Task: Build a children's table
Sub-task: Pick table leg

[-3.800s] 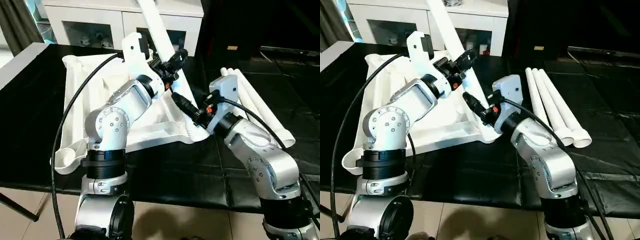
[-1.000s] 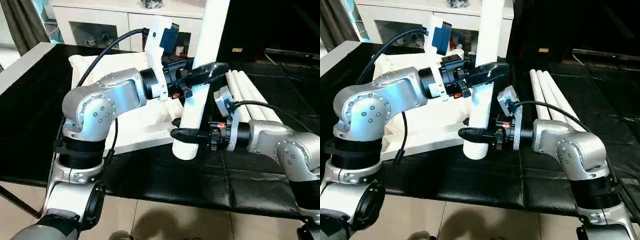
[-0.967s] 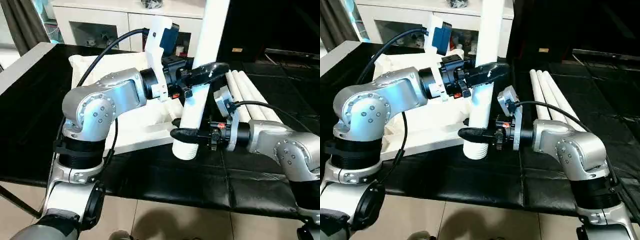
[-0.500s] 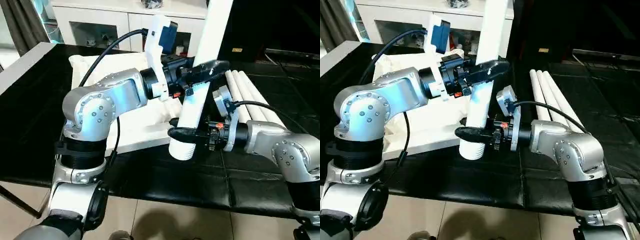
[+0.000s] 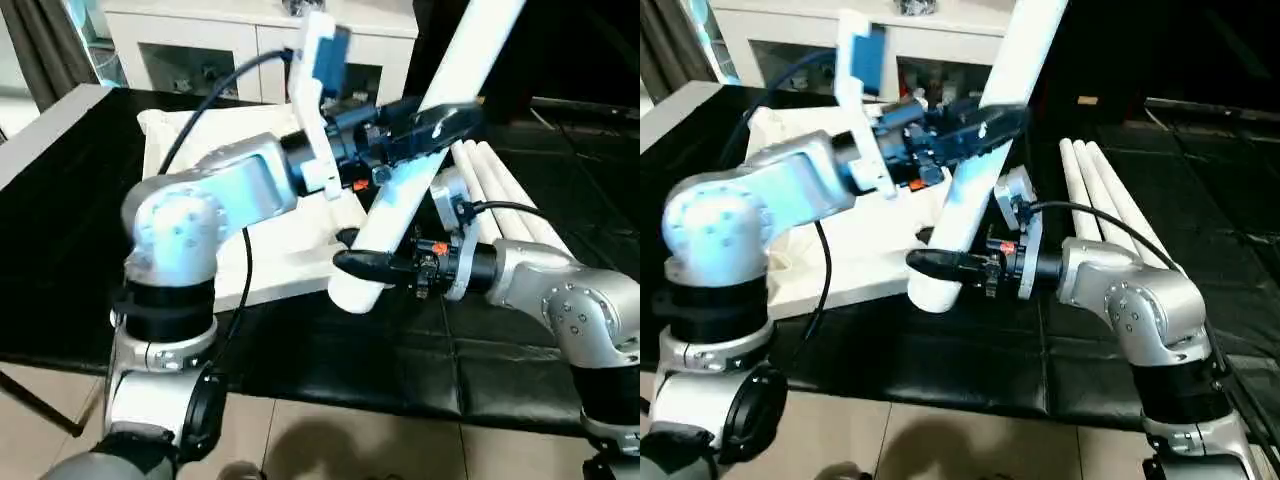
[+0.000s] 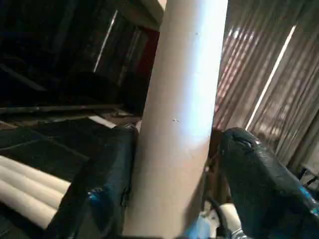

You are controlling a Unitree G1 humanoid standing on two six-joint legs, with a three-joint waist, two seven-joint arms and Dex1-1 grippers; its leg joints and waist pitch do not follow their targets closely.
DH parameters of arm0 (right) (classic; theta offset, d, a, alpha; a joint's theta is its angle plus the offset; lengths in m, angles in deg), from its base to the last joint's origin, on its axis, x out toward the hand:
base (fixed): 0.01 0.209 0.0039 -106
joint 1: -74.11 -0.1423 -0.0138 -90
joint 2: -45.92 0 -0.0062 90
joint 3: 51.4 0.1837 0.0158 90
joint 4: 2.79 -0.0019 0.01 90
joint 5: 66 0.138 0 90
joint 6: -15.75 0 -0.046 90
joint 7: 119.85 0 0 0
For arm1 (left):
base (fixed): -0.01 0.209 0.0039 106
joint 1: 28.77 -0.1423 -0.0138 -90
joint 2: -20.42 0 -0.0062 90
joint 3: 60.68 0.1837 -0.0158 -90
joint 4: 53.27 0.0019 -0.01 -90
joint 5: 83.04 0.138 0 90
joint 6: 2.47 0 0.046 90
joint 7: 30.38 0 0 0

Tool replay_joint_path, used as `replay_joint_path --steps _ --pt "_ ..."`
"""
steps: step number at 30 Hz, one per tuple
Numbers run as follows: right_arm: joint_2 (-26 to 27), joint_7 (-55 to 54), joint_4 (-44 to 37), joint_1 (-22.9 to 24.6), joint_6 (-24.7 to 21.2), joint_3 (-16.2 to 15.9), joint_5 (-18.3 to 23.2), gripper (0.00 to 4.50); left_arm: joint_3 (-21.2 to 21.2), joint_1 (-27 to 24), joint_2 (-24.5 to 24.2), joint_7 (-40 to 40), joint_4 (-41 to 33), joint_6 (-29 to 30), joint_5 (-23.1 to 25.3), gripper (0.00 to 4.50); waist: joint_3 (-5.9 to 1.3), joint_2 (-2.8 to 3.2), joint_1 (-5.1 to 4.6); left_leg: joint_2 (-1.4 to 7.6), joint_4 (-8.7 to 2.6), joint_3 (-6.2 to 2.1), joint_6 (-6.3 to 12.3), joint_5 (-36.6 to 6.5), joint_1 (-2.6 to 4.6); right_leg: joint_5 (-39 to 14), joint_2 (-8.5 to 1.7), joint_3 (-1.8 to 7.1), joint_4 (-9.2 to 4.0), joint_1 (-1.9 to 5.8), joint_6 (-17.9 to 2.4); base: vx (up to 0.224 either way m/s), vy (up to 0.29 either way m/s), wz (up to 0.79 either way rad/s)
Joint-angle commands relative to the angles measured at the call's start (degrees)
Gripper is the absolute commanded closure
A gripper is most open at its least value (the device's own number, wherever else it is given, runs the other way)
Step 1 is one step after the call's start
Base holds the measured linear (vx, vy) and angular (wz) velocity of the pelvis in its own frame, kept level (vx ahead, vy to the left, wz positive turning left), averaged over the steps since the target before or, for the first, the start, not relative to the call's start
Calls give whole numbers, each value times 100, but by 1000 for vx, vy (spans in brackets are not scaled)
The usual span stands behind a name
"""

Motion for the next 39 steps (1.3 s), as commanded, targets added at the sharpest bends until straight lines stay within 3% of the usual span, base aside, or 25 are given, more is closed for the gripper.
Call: replay_joint_path --steps 1,5,9,11,15,17,19,20,21,23,25,26,27,30,33,34,35,36,39 --pt "31 -328 360 76 -138 14 -222 254 236 125 246 -177 -447 65 -550 115 -495 -63 21 -23 -337 88 186 -313 -59 -1390 -296 183 -465 469 -787 0 0 0" --pt "149 -457 435 64 -20 51 -269 254 11 166 384 -52 -428 -66 -737 81 -497 -57 22 -21 -342 81 164 -305 -59 -1315 -289 179 -460 468 -787 0 0 0" --pt "358 -821 556 65 275 211 -397 254 -664 347 639 457 -153 -453 -927 34 -504 -70 15 -42 -336 86 126 -310 -63 -1275 -294 173 -462 479 -854 0 0 0" --pt "435 -979 581 88 434 288 -482 255 -845 389 626 500 -118 -574 -1033 32 -508 -53 21 -36 -336 89 96 -317 -49 -1262 -284 174 -470 455 -866 0 0 0" --pt "513 -1197 594 175 621 408 -585 256 -992 377 481 575 -133 -624 -963 32 -506 -20 2 -39 -340 74 126 -286 -67 -1099 -271 164 -444 481 -771 0 0 0" --pt "546 -1399 546 256 762 498 -670 256 -911 254 249 484 -213 -682 -652 32 -510 33 -10 -31 -346 65 125 -307 -51 -1085 -266 165 -450 470 -734 0 0 0" --pt "567 -1588 503 315 905 553 -819 256 -744 94 7 448 -293 -713 -285 32 -512 37 -22 -24 -357 63 103 -310 -42 -1093 -265 165 -451 471 -671 0 0 0" --pt "585 -1718 462 349 982 591 -915 256 -566 -57 -190 451 -334 -753 35 32 -513 77 -43 -10 -366 59 64 -346 -32 -1070 -259 162 -444 455 -641 0 0 0" --pt "597 -1803 435 370 1031 615 -976 256 -446 -157 -320 458 -357 -784 239 32 -512 70 -49 -27 -365 66 57 -349 -36 -1070 -251 163 -449 463 -647 0 0 0" --pt "599 -2216 239 481 1196 710 -1243 256 10 -614 -595 645 -78 -1289 1082 32 -510 121 -51 -9 -381 50 26 -371 -30 -1097 -259 162 -468 446 -589 0 0 0" --pt "621 -2566 32 592 1278 811 -1433 256 214 -999 -744 944 72 -1641 1659 32 -519 100 -53 -14 -398 56 -23 -462 -23 -1325 -258 173 -481 457 -399 0 0 0" --pt "628 -2611 8 606 1289 822 -1458 256 222 -1043 -760 999 78 -1675 1705 32 -522 104 -67 -26 -394 64 -33 -442 -33 -1324 -250 174 -478 464 -376 0 0 0" --pt "759 -2977 -217 729 1292 968 -1540 256 398 -1455 -958 1190 79 -2160 2203 32 -538 78 -62 -6 -400 54 -40 -439 -23 -1308 -267 179 -488 453 -357 0 0 0" --pt "874 -3324 -571 958 1340 1014 -1722 256 450 -1993 -1075 1482 -69 -2357 2563 32 -536 104 -111 -16 -412 60 -75 -458 -27 -1268 -252 179 -469 439 -311 0 0 0" --pt "1030 -3738 -856 1172 1425 1027 -1931 256 394 -2534 -1098 1662 -311 -2535 2825 32 -524 127 -161 -11 -421 63 -97 -580 -29 -1280 -252 183 -480 421 -387 0 0 0" --pt "1095 -3859 -916 1219 1428 1068 -1950 256 406 -2677 -1131 1724 -417 -2462 2871 32 -520 175 -166 -13 -422 54 -96 -634 -19 -1340 -254 179 -486 403 -391 0 0 0" --pt "1129 -3961 -966 1269 1432 1073 -1993 256 432 -2814 -1141 1747 -487 -2470 2949 32 -508 168 -214 -11 -432 56 -97 -780 -24 -1453 -250 176 -504 398 -378 0 0 0" --pt "1128 -4004 -978 1287 1438 1073 -2018 256 453 -2873 -1132 1764 -510 -2463 2983 32 -499 223 -242 -22 -434 55 -105 -914 -9 -1593 -239 173 -532 383 -340 0 0 0" --pt "1132 -4177 -1096 1415 1397 1088 -2111 256 644 -3113 -1134 1728 -527 -2693 3192 32 -491 249 -270 -33 -446 42 -84 -1102 10 -1814 -222 160 -582 371 -251 0 0 0"
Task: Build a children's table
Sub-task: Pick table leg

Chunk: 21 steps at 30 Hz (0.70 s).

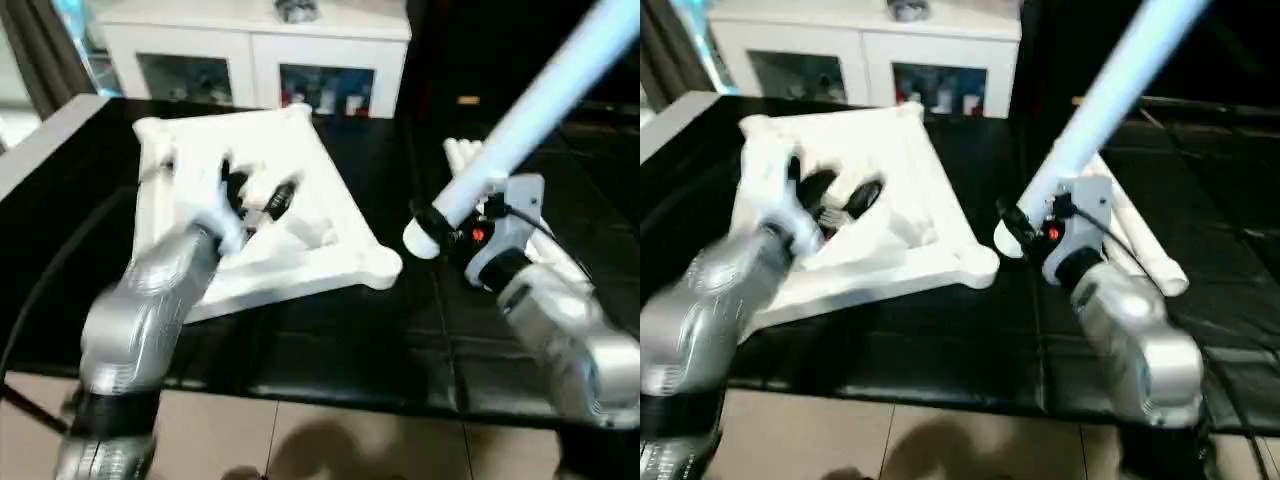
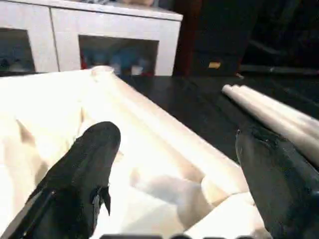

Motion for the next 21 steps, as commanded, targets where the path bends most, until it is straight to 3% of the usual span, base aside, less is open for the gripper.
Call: replay_joint_path --steps 1,3,4,5,7,8,9,10,11,12,13,15,16,17,18,19,21 --pt "21 -206 -230 112 65 128 -124 256 209 -100 45 -13 -73 -188 142 32 -398 102 -52 -33 -435 57 -76 -1111 1 -1820 -222 183 -533 361 -291 0 0 0" --pt "33 -277 -261 124 70 204 -142 256 272 -102 126 15 -12 -280 163 32 -397 82 -75 -52 -436 68 -60 -1255 5 -2092 -216 176 -564 347 -209 0 0 0" --pt "44 -429 -347 99 -30 311 -172 256 356 -57 208 50 49 -385 206 32 -406 118 -96 -54 -427 69 -68 -1261 15 -2116 -214 181 -566 338 -201 0 0 0" --pt "52 -494 -381 64 -70 350 -179 256 360 -31 244 28 69 -429 182 32 -402 114 -117 -61 -424 70 -62 -1277 17 -2150 -202 176 -582 331 -166 0 0 0" --pt "93 -556 -389 48 -93 444 -138 256 377 -9 330 2 123 -546 190 32 -406 92 -166 -74 -427 66 -42 -1214 -22 -2124 -199 172 -582 359 -119 0 0 0" --pt "77 -585 -368 45 -94 481 -159 256 405 23 359 29 164 -565 229 32 -406 60 -194 -81 -422 71 -13 -1186 -37 -2179 -192 165 -592 359 -67 0 0 0" --pt "101 -611 -442 88 -130 490 -124 256 406 42 391 98 182 -528 302 32 -411 -13 -232 -98 -406 82 19 -1143 -66 -2390 -195 158 -614 371 45 0 0 0" --pt "103 -608 -449 91 -135 492 -113 256 405 45 397 106 184 -521 307 32 -414 30 -234 -101 -408 73 21 -1126 -62 -2444 -202 156 -599 368 55 0 0 0" --pt "119 -611 -504 126 -184 492 -32 256 408 -2 388 136 181 -498 392 32 -422 -17 -273 -109 -392 77 57 -1027 -86 -2478 -204 154 -598 378 109 0 0 0" --pt "152 -633 -485 95 -253 518 46 256 405 -73 361 138 154 -543 440 32 -420 3 -289 -108 -395 73 68 -994 -96 -2497 -205 154 -606 374 131 0 0 0" --pt "157 -633 -482 91 -254 522 56 256 402 -84 359 140 148 -542 441 32 -418 -43 -318 -110 -386 83 88 -974 -105 -2526 -197 151 -619 367 160 0 0 0" --pt "150 -681 -437 27 -295 537 85 256 440 -213 327 173 62 -573 532 32 -423 -66 -352 -115 -373 84 127 -935 -108 -2597 -198 143 -611 352 195 0 0 0" --pt "148 -690 -434 17 -311 543 80 256 449 -220 325 182 48 -568 546 32 -422 -39 -354 -108 -378 82 123 -938 -99 -2613 -198 143 -617 338 193 0 0 0" --pt "163 -730 -414 -14 -381 549 61 256 481 -263 304 220 -27 -549 609 32 -425 -86 -361 -106 -373 87 137 -917 -102 -2608 -195 141 -616 332 206 0 0 0" --pt "178 -728 -402 -14 -403 531 52 256 470 -275 312 246 -62 -515 608 32 -427 -45 -357 -89 -382 82 130 -900 -85 -2539 -200 145 -615 314 165 0 0 0" --pt "193 -722 -376 -7 -396 488 15 256 433 -294 333 293 -106 -458 592 32 -432 -142 -362 -77 -387 85 151 -858 -101 -2402 -197 141 -597 332 125 0 0 0" --pt "242 -736 -313 18 -337 391 -75 256 370 -329 315 359 -125 -415 641 32 -431 -100 -338 -53 -403 76 137 -840 -89 -2232 -214 149 -574 321 25 0 0 0"
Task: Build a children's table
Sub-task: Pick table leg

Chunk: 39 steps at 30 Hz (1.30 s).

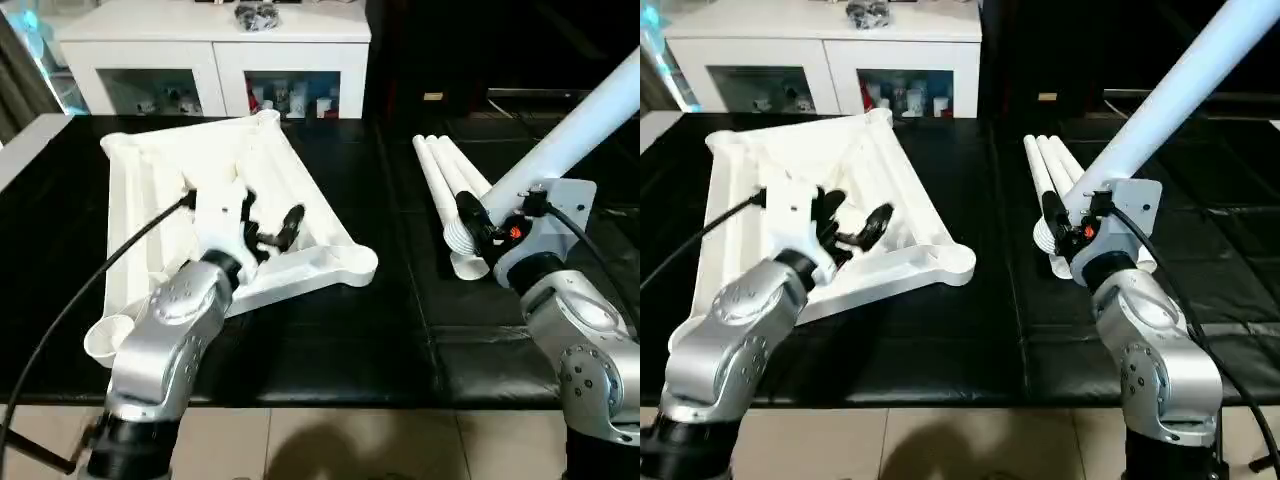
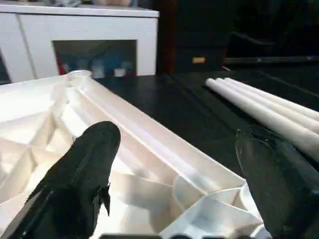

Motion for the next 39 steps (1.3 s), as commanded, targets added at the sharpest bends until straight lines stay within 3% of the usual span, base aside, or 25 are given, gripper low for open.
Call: replay_joint_path --steps 1,3,5,6,8,9,10,11,13,19,20,21,22,23,24,31,34,35,38,39 --pt "50 -38 24 -62 20 -114 -105 256 -88 -24 -48 89 -129 131 77 32 -369 -72 30 -43 -398 78 114 -835 -29 -2115 -218 157 -526 337 -49 0 0 0" --pt "49 -24 45 -71 63 -215 -178 256 -117 -20 -71 92 -87 227 78 32 -370 -74 44 -40 -404 79 102 -798 -25 -1938 -222 166 -514 343 -115 0 0 0" --pt "29 8 88 -139 120 -335 -226 256 -138 7 -59 146 -8 234 145 32 -372 -130 72 -44 -403 86 96 -733 -37 -1801 -233 174 -496 367 -164 0 0 0" --pt "19 27 107 -179 125 -374 -214 256 -164 15 -41 175 12 198 174 32 -373 -97 95 -32 -407 78 94 -709 -26 -1720 -242 181 -475 367 -204 0 0 0" --pt "2 69 123 -215 97 -417 -184 256 -200 19 -36 171 5 237 148 32 -367 -121 105 -31 -406 83 96 -717 -20 -1693 -244 181 -469 369 -223 0 0 0" --pt "-14 145 132 -234 74 -441 -138 256 -231 20 -39 171 -24 312 108 32 -357 -172 118 -33 -411 91 96 -726 -28 -1727 -253 186 -459 381 -230 0 0 0" --pt "-25 199 190 -261 60 -446 -116 256 -265 17 -38 184 -53 368 75 32 -352 -193 124 -23 -411 94 95 -727 -20 -1741 -256 191 -466 367 -223 0 0 0" --pt "-26 206 203 -265 60 -445 -113 256 -266 15 -43 182 -58 370 76 32 -353 -172 131 -20 -415 88 85 -729 -16 -1727 -258 191 -456 367 -227 0 0 0" --pt "-52 245 367 -292 168 -471 -212 256 -242 -41 -152 125 -125 335 133 32 -349 -223 141 -7 -428 85 64 -768 -7 -1734 -265 191 -463 353 -215 0 0 0" --pt "91 413 358 -146 296 -420 -62 256 -311 -179 -169 160 -123 246 206 32 -356 -229 152 -1 -444 77 13 -892 5 -1596 -268 200 -458 362 -257 0 0 0" --pt "178 326 375 -122 488 -382 -86 256 -304 -166 -151 128 -105 172 229 32 -359 -189 166 -2 -443 73 6 -885 10 -1560 -273 203 -451 360 -278 0 0 0" --pt "178 176 409 -109 670 -426 -288 256 -285 -144 -146 113 -68 120 262 32 -353 -218 163 -5 -444 80 3 -911 2 -1568 -268 203 -465 358 -287 0 0 0" --pt "153 189 415 -105 656 -452 -309 256 -281 -137 -142 108 -58 112 265 32 -351 -176 175 2 -450 73 -38 -941 10 -1603 -274 202 -467 351 -288 0 0 0" --pt "96 235 426 -97 609 -508 -341 256 -274 -122 -131 97 -38 94 269 32 -349 -191 172 1 -451 73 -44 -964 12 -1612 -262 198 -471 356 -275 0 0 0" --pt "20 451 428 -61 606 -595 -295 256 -272 -103 -105 80 -23 83 259 32 -348 -159 181 -2 -452 70 -57 -995 22 -1613 -262 200 -465 357 -276 0 0 0" --pt "95 335 368 331 655 -554 -418 256 -196 -228 -142 24 -37 -242 349 32 -348 -196 236 2 -461 68 -38 -1106 16 -1696 -269 208 -482 360 -242 0 0 0" --pt "160 231 317 459 661 -527 -405 256 -275 -270 -100 -19 -135 -99 245 32 -344 -185 234 2 -466 65 -47 -1185 18 -1794 -268 205 -488 349 -239 0 0 0" --pt "162 222 317 462 663 -526 -408 256 -271 -268 -105 -22 -135 -99 251 32 -338 -153 235 1 -471 59 -67 -1231 20 -1835 -266 202 -502 343 -225 0 0 0" --pt "305 113 309 529 693 -424 -305 256 -235 -254 -149 -91 -107 -172 308 32 -336 -164 231 -4 -475 57 -57 -1296 24 -1894 -262 199 -506 336 -196 0 0 0" --pt "309 90 297 541 648 -410 -298 256 -256 -238 -125 -74 -101 -156 283 32 -331 -99 227 -3 -479 50 -75 -1406 40 -1994 -258 195 -535 316 -178 0 0 0"
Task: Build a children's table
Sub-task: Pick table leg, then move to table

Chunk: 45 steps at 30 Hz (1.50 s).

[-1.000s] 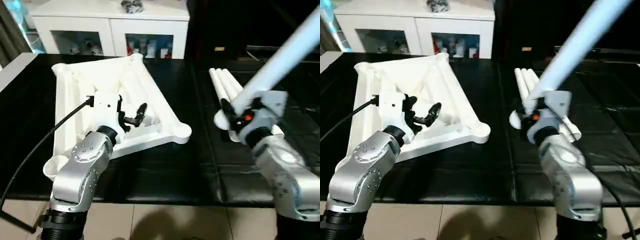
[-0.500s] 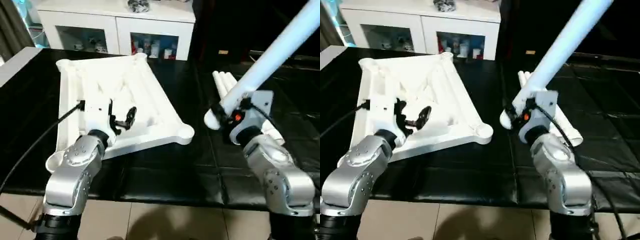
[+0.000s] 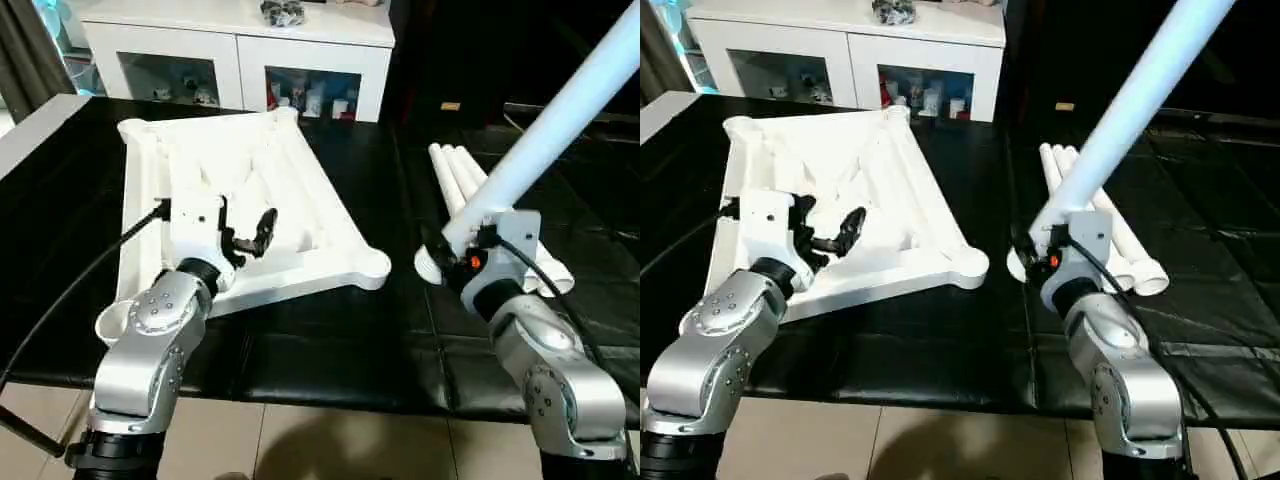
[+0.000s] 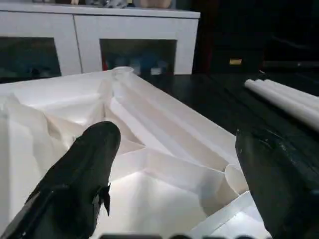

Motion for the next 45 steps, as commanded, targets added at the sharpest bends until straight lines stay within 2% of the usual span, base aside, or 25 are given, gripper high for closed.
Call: replay_joint_path --steps 1,3,13,17,19,20,21,23,24,27,29,32,33,34,35,36,37,38,39,40,41,42,43,44,45 --pt "-29 -51 -149 51 15 99 37 256 -14 11 34 -28 -47 -22 4 32 -332 70 -23 -11 -473 46 -73 -1403 19 -1974 -252 190 -523 320 -175 0 0 0" --pt "-25 -40 -174 72 29 81 9 256 -39 -15 64 -25 -43 -64 -27 32 -336 102 -11 -13 -473 46 -73 -1332 3 -1855 -254 197 -515 333 -201 0 0 0" --pt "-114 144 -138 -10 135 -117 -99 256 -121 -44 66 -20 -74 -67 -31 32 -335 59 -4 -11 -473 49 -21 -1304 -4 -2056 -263 191 -519 331 -151 0 0 0" --pt "-160 186 -102 -44 184 -233 -192 256 -225 -20 98 7 -58 -23 -92 32 -282 73 -44 -16 -534 27 -11 -2351 192 -3213 -226 117 -620 332 39 0 0 0" --pt "-221 232 -72 -82 209 -278 -261 256 -196 -70 91 2 -21 -60 -13 32 -185 84 -123 -40 -535 23 123 -3171 479 -4131 -152 -64 -847 282 138 0 0 0" --pt "-236 238 -54 -93 223 -281 -281 256 -184 -86 91 3 -15 -67 3 32 -172 100 -134 -45 -526 18 153 -3308 565 -4254 -151 -122 -910 283 145 0 0 0" --pt "-243 243 -20 -103 251 -277 -290 256 -176 -87 95 12 -11 -73 8 32 -119 136 -216 -8 -572 -18 219 -3608 708 -4241 -141 -318 -1071 362 176 0 0 0" --pt "-249 242 -6 -110 267 -280 -304 256 -178 -78 98 14 -10 -69 2 32 -115 148 -237 25 -607 -36 243 -3693 716 -4142 -155 -355 -1073 425 173 0 0 0" --pt "-250 247 9 -121 288 -284 -315 256 -185 -55 102 17 -13 -51 -4 32 -156 204 -285 125 -736 -106 246 -3741 618 -3683 -268 -299 -905 645 56 72 20 -12" --pt "-241 241 37 -131 330 -300 -327 256 -203 -22 105 -1 2 -38 -3 32 -240 107 -296 -39 -667 15 257 -2722 492 -3763 -373 -151 -918 717 -158 48 13 -7" --pt "-239 236 40 -130 344 -309 -336 256 -202 -17 99 -12 5 -41 -1 32 -290 98 -268 -45 -690 42 339 -2106 375 -3459 -365 -82 -845 814 -282 30 1 -3" --pt "-220 230 45 -125 357 -317 -356 256 -205 -6 92 -30 15 -39 1 32 -374 144 -241 -16 -711 73 558 -1336 440 -1925 -284 -34 -636 824 -947 89 -4 0" --pt "-226 232 44 -119 319 -335 -386 256 -207 -6 93 -42 -5 -26 4 32 -383 142 -225 -45 -693 96 697 -1022 437 -1238 -268 -29 -543 870 -1321 104 -2 4" --pt "-218 242 43 -115 317 -339 -376 256 -208 -4 89 -48 -7 -23 3 32 -407 284 -249 72 -696 276 354 -1305 904 -1323 -109 115 -558 590 -1438 104 -2 4" --pt "-203 262 45 -108 323 -343 -363 256 -209 0 83 -55 -8 -18 2 32 -314 167 -269 105 -741 279 107 -1512 958 -1212 -29 114 -467 515 -1522 162 -4 -20" --pt "-203 262 45 -108 323 -343 -363 256 -209 0 83 -55 -8 -18 2 32 -295 104 -174 35 -750 395 -138 -1606 945 -929 19 226 -393 608 -1647 167 1 -48" --pt "-203 262 45 -108 323 -343 -363 256 -209 0 83 -55 -8 -18 2 32 -298 76 -117 -65 -721 472 -208 -1653 956 -794 78 316 -375 638 -1717 167 1 -48" --pt "-203 262 45 -108 323 -343 -363 256 -209 0 83 -55 -8 -18 2 32 -294 12 -54 -291 -601 578 -305 -1652 839 -520 188 555 -371 837 -1863 120 -2 -56" --pt "-203 262 45 -108 323 -343 -363 256 -209 0 83 -55 -8 -18 2 32 -341 -36 120 -508 -345 490 -345 -1465 500 -334 152 956 -409 1262 -1993 129 21 -60" --pt "-203 262 45 -108 323 -343 -363 256 -209 0 83 -55 -8 -18 2 32 -374 -21 245 -522 -177 367 -341 -1378 355 -94 29 1167 -425 1408 -2099 129 21 -60" --pt "-203 262 45 -108 323 -343 -363 256 -209 0 83 -55 -8 -18 2 32 -424 26 414 -468 148 97 -513 -1053 34 894 -62 1509 -356 1621 -2288 98 79 -58" --pt "-203 262 45 -108 323 -343 -363 256 -209 0 83 -55 -8 -18 2 32 -408 222 468 -264 57 -91 -919 -468 -38 2092 229 1450 -145 1396 -1929 -15 122 -59" --pt "-203 262 45 -108 323 -343 -363 256 -209 0 83 -55 -8 -18 2 32 -365 564 147 305 -559 -272 -1013 661 858 916 639 523 524 140 -765 -15 122 -59" --pt "-192 269 31 -101 326 -340 -350 256 -212 5 79 -64 -8 -14 -6 32 -392 391 -123 746 -620 -480 -533 1186 1217 -283 245 354 548 -181 -518 7 21 -66" --pt "-197 307 9 -99 330 -337 -319 256 -211 18 74 -78 -2 -12 -13 32 -336 214 12 910 -597 -544 383 825 1190 -858 -286 193 569 -251 -333 98 -63 -30"
